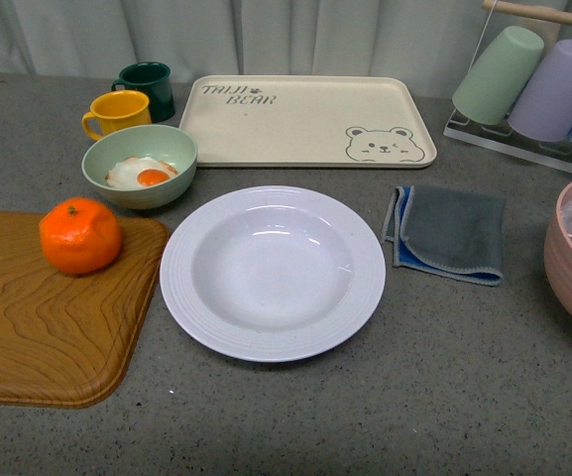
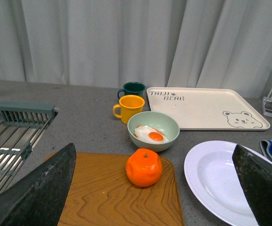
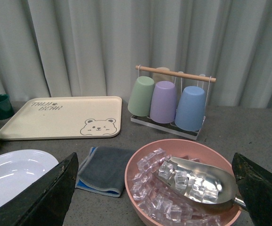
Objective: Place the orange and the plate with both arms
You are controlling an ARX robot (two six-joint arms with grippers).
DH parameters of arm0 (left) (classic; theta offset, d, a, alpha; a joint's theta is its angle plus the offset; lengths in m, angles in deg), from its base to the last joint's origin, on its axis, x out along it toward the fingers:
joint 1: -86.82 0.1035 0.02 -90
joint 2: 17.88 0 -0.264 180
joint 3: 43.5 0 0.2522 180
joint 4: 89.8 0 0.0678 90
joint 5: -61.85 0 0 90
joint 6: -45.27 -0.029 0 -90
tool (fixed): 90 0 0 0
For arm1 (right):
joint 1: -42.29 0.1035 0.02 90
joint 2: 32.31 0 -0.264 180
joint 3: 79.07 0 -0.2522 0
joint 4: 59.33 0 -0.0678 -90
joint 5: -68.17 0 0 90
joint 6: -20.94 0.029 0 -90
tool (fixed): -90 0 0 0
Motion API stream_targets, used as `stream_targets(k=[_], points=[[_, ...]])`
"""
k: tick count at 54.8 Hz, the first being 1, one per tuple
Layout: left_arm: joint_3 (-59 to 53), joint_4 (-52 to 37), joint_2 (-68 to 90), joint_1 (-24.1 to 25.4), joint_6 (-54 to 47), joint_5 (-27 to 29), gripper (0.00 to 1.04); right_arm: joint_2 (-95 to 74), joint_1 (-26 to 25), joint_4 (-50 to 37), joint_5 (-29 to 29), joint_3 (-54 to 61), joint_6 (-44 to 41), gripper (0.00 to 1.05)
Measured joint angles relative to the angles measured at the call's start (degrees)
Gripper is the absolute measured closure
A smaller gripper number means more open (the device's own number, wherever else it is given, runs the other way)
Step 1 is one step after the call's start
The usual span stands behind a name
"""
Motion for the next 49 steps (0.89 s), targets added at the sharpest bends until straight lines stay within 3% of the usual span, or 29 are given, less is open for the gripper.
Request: stream_targets(k=[49], points=[[0.0,0.0,0.0,0.0,0.0,0.0,0.07,0.0,0.0,0.0,0.0,0.0,0.0,0.09]])
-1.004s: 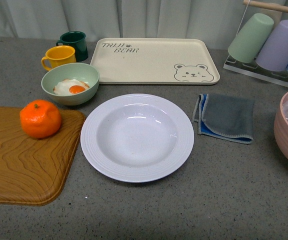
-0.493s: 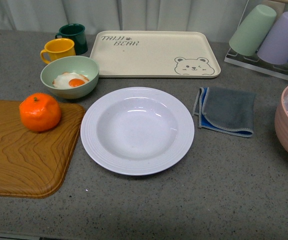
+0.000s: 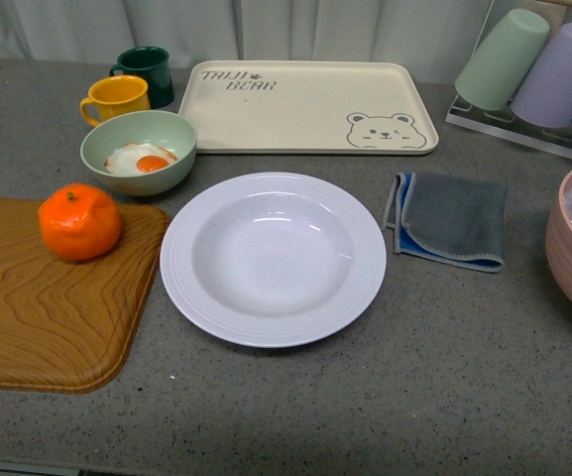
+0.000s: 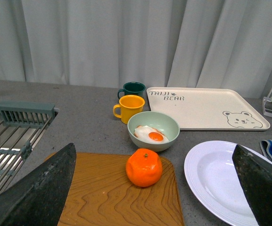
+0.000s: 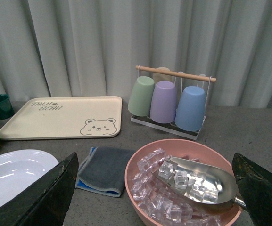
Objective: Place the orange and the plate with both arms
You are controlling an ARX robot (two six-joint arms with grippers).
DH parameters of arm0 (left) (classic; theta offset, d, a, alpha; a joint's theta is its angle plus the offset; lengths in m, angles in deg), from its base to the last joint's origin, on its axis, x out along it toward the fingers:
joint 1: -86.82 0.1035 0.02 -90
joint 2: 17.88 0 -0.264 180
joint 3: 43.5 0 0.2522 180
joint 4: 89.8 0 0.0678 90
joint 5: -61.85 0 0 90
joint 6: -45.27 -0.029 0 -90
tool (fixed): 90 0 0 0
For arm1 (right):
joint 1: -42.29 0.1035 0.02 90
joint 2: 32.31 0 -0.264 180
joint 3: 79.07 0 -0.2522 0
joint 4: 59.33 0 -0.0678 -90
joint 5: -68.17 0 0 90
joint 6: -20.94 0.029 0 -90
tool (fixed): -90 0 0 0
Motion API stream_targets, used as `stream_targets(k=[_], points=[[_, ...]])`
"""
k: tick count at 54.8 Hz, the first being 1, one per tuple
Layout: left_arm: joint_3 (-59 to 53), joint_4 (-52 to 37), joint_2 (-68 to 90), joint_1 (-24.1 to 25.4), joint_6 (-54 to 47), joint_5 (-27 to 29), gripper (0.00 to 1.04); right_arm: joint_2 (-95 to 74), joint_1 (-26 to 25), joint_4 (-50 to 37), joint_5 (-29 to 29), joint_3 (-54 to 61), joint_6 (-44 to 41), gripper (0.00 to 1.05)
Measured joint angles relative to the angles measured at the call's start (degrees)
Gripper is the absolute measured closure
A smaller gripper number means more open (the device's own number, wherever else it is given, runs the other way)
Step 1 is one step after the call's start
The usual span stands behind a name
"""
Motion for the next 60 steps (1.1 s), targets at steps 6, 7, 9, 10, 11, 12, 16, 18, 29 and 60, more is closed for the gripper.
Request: stream_targets(k=[6,7,9,10,11,12,16,18,29,60], points=[[0.0,0.0,0.0,0.0,0.0,0.0,0.07,0.0,0.0,0.0,0.0,0.0,0.0,0.09],[0.0,0.0,0.0,0.0,0.0,0.0,0.07,0.0,0.0,0.0,0.0,0.0,0.0,0.09],[0.0,0.0,0.0,0.0,0.0,0.0,0.07,0.0,0.0,0.0,0.0,0.0,0.0,0.09],[0.0,0.0,0.0,0.0,0.0,0.0,0.07,0.0,0.0,0.0,0.0,0.0,0.0,0.09],[0.0,0.0,0.0,0.0,0.0,0.0,0.07,0.0,0.0,0.0,0.0,0.0,0.0,0.09],[0.0,0.0,0.0,0.0,0.0,0.0,0.07,0.0,0.0,0.0,0.0,0.0,0.0,0.09],[0.0,0.0,0.0,0.0,0.0,0.0,0.07,0.0,0.0,0.0,0.0,0.0,0.0,0.09],[0.0,0.0,0.0,0.0,0.0,0.0,0.07,0.0,0.0,0.0,0.0,0.0,0.0,0.09],[0.0,0.0,0.0,0.0,0.0,0.0,0.07,0.0,0.0,0.0,0.0,0.0,0.0,0.09],[3.1,6.3,10.4,2.0,7.1,-0.9,0.07,0.0,0.0,0.0,0.0,0.0,0.0,0.09]])
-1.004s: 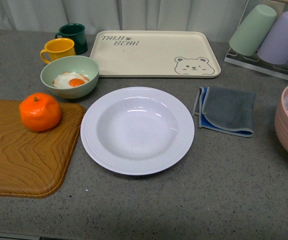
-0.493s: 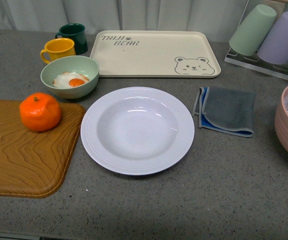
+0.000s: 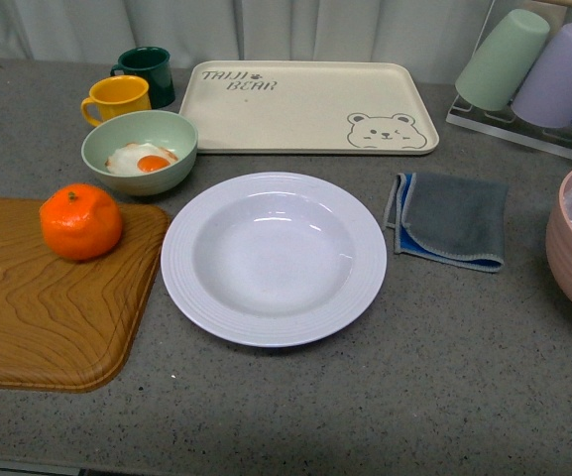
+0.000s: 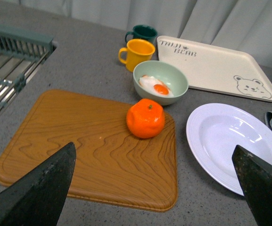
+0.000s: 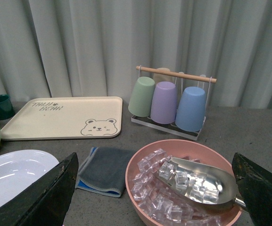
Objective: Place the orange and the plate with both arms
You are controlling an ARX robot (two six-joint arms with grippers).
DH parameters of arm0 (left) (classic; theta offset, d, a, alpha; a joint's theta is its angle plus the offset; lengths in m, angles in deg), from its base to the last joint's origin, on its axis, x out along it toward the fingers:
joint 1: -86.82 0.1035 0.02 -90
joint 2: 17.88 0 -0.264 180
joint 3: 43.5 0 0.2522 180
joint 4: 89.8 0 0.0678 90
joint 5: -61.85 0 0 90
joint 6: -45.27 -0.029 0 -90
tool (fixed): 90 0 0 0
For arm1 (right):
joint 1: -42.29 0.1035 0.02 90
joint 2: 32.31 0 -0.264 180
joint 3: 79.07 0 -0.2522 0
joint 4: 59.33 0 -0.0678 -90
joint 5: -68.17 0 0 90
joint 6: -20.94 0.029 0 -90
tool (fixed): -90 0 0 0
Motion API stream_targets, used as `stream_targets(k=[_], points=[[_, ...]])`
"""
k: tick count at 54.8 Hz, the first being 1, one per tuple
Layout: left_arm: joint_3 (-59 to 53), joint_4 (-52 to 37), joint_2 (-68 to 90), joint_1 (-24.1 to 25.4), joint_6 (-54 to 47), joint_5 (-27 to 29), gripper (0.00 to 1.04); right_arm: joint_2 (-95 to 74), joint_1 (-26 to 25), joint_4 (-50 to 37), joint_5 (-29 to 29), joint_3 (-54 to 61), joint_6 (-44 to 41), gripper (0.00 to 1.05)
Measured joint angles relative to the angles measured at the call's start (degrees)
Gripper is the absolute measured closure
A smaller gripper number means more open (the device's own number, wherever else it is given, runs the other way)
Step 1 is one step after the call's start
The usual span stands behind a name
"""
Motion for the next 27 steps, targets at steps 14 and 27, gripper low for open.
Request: stream_targets(k=[14,27], points=[[7.2,-22.8,33.6,2.3,3.7,-4.8,0.07,0.0,0.0,0.0,0.0,0.0,0.0,0.09],[21.5,-28.2,65.9,0.7,3.3,-6.1,0.07,0.0,0.0,0.0,0.0,0.0,0.0,0.09]])
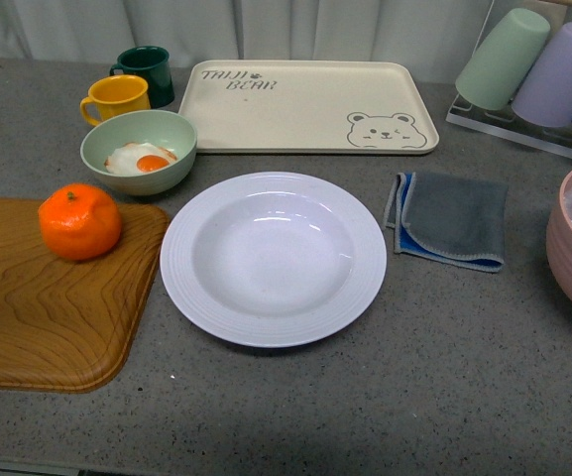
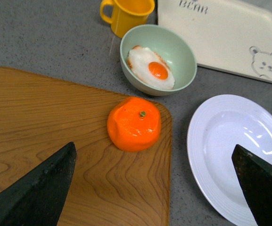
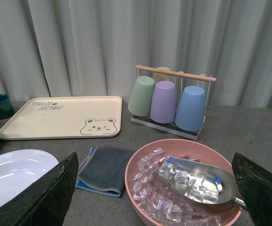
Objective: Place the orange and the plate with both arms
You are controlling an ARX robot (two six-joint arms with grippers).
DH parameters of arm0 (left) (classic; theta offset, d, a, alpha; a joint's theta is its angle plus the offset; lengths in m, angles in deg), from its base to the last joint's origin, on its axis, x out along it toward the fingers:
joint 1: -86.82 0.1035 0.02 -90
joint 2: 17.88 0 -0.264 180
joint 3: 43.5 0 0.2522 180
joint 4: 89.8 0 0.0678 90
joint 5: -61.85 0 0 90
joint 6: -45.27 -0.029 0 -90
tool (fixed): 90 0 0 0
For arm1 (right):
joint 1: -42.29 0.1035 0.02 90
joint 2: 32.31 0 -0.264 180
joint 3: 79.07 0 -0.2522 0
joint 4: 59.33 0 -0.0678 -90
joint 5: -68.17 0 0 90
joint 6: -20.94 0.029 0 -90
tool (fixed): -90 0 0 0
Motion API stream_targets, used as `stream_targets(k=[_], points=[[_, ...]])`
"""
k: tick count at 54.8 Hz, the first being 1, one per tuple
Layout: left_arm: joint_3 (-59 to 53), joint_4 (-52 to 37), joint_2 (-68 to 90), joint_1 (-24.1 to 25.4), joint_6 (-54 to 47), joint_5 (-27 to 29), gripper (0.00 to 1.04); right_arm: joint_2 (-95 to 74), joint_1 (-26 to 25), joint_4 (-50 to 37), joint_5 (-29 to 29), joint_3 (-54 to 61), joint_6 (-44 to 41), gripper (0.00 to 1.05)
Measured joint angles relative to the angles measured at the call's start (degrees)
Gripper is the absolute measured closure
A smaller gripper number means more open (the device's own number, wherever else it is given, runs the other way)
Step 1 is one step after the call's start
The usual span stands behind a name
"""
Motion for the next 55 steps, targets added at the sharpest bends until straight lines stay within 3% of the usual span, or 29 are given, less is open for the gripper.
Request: stream_targets(k=[17,44,55], points=[[19.0,1.6,27.1,-4.2,-1.9,5.1,0.07,0.0,0.0,0.0,0.0,0.0,0.0,0.09],[28.9,11.0,39.8,-4.5,-4.0,5.8,0.07,0.0,0.0,0.0,0.0,0.0,0.0,0.09],[29.0,11.3,40.4,-4.3,-4.1,7.3,0.35,0.0,0.0,0.0,0.0,0.0,0.0,0.09]])
